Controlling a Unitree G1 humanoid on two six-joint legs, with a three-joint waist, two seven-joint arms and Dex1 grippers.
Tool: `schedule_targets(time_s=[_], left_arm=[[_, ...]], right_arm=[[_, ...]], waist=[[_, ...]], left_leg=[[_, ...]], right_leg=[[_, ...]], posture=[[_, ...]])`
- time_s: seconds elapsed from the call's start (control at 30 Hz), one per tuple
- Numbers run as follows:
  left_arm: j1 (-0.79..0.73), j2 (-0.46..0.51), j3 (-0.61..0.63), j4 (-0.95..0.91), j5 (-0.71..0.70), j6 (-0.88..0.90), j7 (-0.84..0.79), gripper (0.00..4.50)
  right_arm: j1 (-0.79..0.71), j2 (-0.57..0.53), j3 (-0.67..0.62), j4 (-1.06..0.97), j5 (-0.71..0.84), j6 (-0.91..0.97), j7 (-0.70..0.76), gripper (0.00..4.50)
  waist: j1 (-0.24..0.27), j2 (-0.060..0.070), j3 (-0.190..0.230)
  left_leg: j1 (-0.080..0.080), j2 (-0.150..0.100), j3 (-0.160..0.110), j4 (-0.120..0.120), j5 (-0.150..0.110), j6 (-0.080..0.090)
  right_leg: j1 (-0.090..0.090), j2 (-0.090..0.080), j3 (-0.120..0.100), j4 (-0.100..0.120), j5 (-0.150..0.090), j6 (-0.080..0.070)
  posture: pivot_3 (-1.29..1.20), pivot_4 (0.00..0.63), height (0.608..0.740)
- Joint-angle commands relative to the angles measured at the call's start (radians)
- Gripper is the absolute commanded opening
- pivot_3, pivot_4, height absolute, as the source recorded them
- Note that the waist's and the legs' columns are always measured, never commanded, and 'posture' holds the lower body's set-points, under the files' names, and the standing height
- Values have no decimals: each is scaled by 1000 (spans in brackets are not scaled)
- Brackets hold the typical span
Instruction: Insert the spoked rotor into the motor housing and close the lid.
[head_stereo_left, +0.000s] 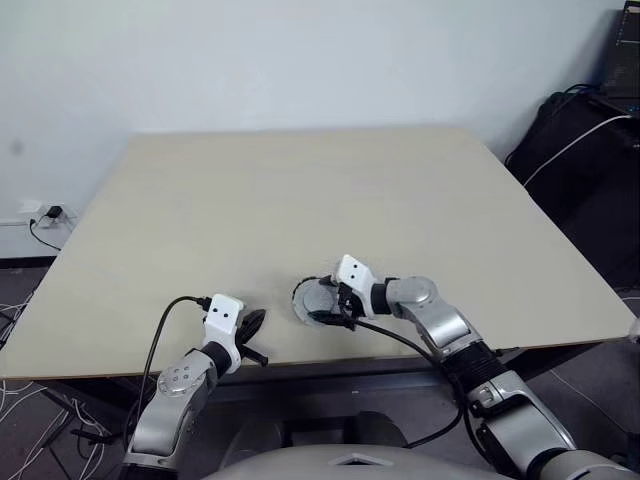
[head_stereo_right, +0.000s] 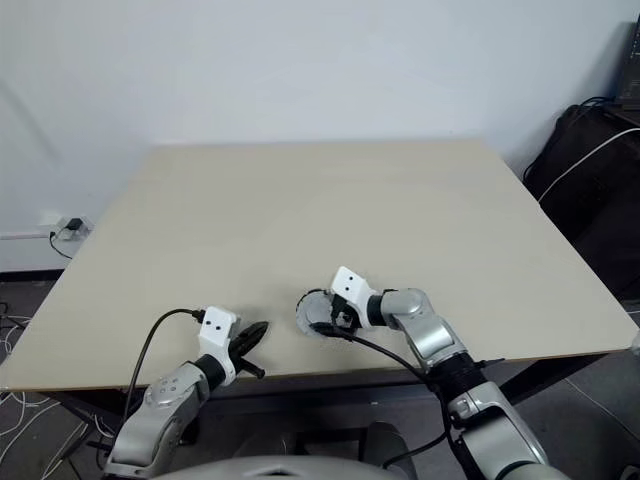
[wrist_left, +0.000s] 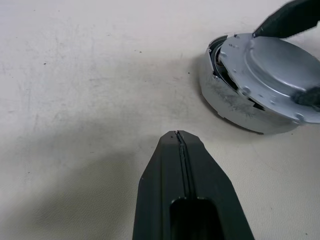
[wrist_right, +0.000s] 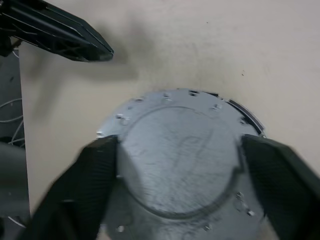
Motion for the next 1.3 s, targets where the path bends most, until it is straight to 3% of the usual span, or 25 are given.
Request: schedule_targets(time_s=[0.03,0.5,1.3], left_arm=[[-9,0,8,-56,-10,-3,7,0],[-16,-1,-3,-51,-10,0,4,0],[-15,-1,-2,-55,-12,0,4,0]], right_arm=[[-16,3,-37,-23,20,-9,-1,3198],[5,43,-90,-54,61,47,-73,3198],[-5,31,-7,-96,-44,222,-166,3198]], waist=[[0,0,0],[0,0,0],[0,2,-4]], left_leg=[[0,0,0,0,0,0],[0,0,0,0,0,0],[3,-1,0,0,1,1]], right_leg=[[0,0,0,0,0,0],[0,0,0,0,0,0],[0,0,0,0,0,0]], posture=[[0,0,740],[0,0,740],[0,0,740]])
